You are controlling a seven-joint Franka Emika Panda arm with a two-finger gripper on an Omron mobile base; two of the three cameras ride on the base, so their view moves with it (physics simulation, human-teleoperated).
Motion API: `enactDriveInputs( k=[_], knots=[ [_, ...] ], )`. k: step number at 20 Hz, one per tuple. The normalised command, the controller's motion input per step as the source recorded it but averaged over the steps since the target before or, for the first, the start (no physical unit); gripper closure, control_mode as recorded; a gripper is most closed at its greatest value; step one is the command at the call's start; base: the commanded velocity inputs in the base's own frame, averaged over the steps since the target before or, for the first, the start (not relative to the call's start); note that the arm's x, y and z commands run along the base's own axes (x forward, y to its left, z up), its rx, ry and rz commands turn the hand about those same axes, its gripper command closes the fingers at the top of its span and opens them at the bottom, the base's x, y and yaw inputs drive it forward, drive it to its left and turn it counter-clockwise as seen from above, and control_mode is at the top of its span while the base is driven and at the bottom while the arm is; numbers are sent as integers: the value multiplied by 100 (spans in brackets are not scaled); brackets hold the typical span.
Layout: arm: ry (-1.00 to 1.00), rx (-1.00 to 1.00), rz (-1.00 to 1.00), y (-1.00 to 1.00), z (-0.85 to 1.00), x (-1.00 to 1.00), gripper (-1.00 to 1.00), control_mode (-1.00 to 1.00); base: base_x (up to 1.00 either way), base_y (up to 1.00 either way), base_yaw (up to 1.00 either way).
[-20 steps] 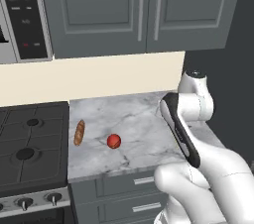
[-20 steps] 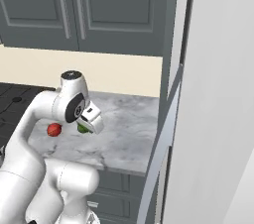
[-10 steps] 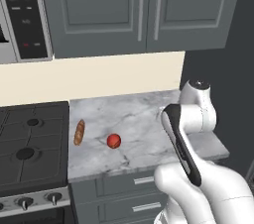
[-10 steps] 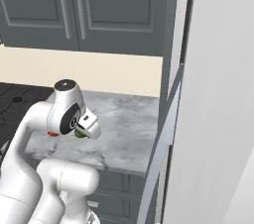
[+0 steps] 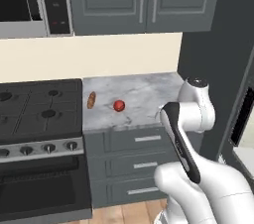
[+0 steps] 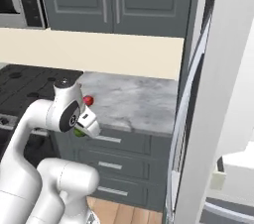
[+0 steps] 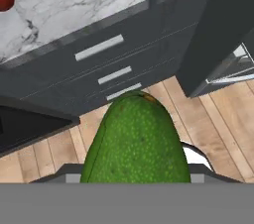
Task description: Place the onion and avocado inside the fridge drawer. Close the drawer after placing the vegetables.
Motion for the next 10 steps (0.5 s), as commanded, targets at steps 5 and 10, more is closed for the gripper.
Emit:
enactDriveInputs(
  k=[5, 10],
  knots=[
    [0, 0, 0, 0, 0, 0, 100, 100, -100, 9, 10],
    [0, 0, 0, 0, 0, 0, 100, 100, -100, -5, 1]
  ],
)
